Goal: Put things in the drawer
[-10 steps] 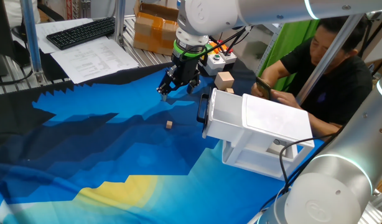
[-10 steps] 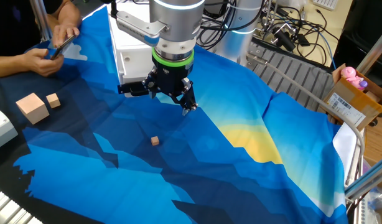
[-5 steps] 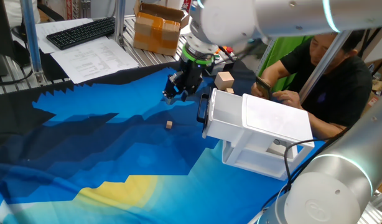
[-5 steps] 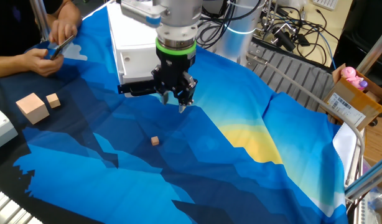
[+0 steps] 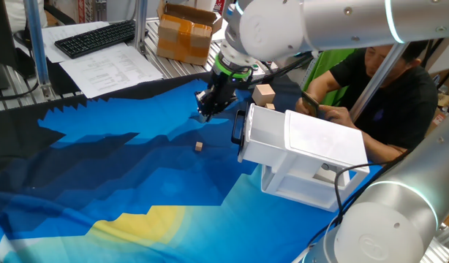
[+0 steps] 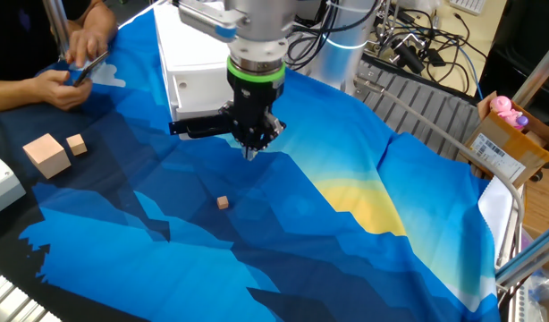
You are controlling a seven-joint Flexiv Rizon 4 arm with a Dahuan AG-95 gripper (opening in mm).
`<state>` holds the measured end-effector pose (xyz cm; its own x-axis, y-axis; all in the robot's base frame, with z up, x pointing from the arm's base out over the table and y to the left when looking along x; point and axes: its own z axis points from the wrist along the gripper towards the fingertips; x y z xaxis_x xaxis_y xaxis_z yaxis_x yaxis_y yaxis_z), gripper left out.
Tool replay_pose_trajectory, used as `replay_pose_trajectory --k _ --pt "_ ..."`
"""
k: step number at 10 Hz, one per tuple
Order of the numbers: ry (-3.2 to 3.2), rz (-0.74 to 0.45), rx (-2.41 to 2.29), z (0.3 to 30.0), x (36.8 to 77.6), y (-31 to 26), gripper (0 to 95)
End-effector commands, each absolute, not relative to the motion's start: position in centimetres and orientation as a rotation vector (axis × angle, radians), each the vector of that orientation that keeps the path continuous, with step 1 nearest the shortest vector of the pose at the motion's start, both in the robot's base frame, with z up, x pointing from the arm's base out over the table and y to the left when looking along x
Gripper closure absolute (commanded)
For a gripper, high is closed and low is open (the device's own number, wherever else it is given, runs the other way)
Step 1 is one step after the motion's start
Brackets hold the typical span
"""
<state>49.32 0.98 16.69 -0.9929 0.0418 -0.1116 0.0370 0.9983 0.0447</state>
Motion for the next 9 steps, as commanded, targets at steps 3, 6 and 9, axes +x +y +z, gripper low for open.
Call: replay_pose_trajectory --k 3,6,9 --pt "3.032 -0.031 0.043 16.1 50.4 0.5 38.0" --pt "3.05 -0.042 0.081 14.1 51.1 0.0 38.0" --pt "3.06 -0.098 0.105 11.6 51.4 -0.3 38.0"
